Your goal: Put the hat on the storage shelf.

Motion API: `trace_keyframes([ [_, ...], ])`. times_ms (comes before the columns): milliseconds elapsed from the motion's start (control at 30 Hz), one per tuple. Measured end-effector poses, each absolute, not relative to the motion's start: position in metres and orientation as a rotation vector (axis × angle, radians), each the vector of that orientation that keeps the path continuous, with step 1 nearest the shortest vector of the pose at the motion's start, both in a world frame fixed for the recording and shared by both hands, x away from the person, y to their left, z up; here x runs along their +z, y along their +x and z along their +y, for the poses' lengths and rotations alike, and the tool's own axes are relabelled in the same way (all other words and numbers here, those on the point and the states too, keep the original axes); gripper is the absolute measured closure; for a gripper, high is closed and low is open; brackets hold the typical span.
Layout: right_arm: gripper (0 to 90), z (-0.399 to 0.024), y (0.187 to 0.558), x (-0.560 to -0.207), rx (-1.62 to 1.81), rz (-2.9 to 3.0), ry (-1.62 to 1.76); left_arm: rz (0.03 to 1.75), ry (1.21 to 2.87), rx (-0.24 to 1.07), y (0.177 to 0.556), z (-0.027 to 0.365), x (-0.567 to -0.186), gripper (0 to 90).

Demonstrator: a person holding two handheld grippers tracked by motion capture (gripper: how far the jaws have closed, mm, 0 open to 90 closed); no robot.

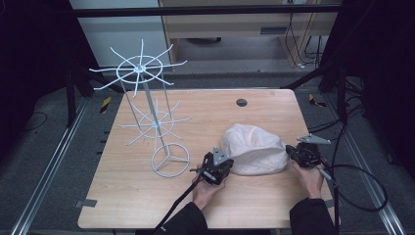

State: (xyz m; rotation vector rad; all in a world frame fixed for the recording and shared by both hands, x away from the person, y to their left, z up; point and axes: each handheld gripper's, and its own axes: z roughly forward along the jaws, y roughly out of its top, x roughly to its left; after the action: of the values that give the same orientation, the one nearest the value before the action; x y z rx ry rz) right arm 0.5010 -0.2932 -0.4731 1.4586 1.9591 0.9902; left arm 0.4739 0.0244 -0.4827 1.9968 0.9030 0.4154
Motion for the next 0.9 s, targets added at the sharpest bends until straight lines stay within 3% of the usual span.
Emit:
trace_keyframes([
  [300,90.0,-0.292,0.486,-0.467,1.005,1.948,1.442,0.923,2.000,0.431,0.478,0.031,-0.481,89.9],
  [633,90.0,-0.287,0.507,-0.473,1.015,1.935,1.435,0.939,1.996,0.450,0.486,0.035,-0.482,89.9],
  [900,90.0,-0.283,0.484,-0.473,1.024,1.967,1.425,0.968,1.961,0.452,0.493,0.036,-0.484,89.9],
])
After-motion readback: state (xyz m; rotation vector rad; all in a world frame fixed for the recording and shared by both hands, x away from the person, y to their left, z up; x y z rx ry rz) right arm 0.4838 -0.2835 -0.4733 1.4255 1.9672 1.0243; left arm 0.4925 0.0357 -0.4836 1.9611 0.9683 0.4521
